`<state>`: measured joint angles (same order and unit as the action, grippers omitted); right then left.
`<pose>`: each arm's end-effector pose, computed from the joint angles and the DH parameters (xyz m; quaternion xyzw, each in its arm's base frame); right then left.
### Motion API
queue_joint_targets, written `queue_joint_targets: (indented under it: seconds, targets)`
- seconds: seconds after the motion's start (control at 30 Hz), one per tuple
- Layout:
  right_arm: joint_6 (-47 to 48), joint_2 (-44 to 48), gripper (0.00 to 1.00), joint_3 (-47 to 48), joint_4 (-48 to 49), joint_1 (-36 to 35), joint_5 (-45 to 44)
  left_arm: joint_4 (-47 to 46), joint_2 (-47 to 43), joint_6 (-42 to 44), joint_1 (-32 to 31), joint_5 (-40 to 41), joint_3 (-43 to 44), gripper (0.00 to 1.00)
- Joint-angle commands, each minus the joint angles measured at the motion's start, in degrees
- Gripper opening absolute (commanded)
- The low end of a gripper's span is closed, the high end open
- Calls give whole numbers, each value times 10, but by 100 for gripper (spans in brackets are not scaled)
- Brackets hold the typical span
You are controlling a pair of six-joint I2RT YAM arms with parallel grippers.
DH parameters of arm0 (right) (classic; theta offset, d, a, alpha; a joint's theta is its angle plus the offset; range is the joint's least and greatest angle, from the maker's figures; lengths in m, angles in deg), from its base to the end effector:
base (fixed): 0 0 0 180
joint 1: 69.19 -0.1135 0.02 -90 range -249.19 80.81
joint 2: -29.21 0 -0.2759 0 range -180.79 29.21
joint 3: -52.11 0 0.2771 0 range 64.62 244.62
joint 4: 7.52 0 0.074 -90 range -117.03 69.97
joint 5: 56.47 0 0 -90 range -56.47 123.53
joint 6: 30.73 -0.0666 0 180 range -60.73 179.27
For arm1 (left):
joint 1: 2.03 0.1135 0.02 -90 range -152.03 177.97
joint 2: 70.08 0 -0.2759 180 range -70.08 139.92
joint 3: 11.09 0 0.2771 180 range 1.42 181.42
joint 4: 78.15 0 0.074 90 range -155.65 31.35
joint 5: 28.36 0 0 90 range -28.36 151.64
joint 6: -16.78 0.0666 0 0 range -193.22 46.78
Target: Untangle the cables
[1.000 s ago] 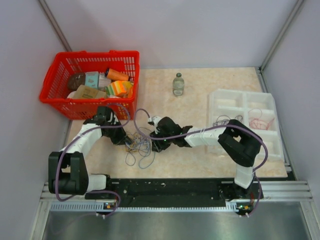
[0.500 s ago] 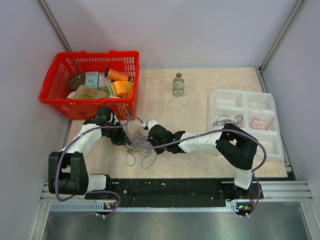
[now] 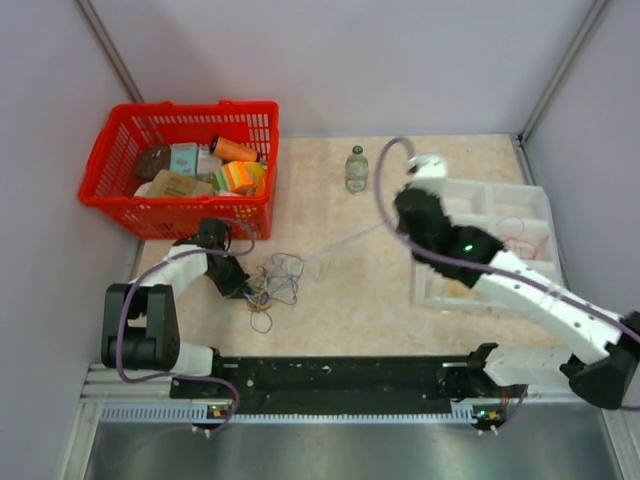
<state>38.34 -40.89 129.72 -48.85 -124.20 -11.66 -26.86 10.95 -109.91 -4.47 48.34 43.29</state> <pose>0.2115 0.2197 0.3418 -0.0657 0.8318 0.0002 0.5512 0.2528 -0.0261 0.1260 -0.2792 0.9476 -0.1435 0.0598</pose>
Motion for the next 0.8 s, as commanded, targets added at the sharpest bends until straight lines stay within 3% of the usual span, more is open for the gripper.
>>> queue_joint_targets:
  seconds: [0.0,0.1,0.17,0.47,0.57,0.63,0.77]
  targets:
    - [4,93,0,98,-113,181,-94,1,3,-5,11,51,15,0]
    - [-15,117,0,186,-163,321,-23,12,-3,7,12,62,28,0]
    - [-10,104,0,262,-192,375,15,21,-10,14,12,73,36,0]
    - [82,21,0,534,-206,411,-27,27,-21,41,15,101,45,1]
    - [104,-14,0,607,-208,411,-37,28,-20,44,16,101,43,11]
    - [114,-30,0,639,-208,411,-17,31,-23,45,16,90,47,27]
    - [113,-39,0,662,-208,411,29,38,-49,43,16,66,61,45]
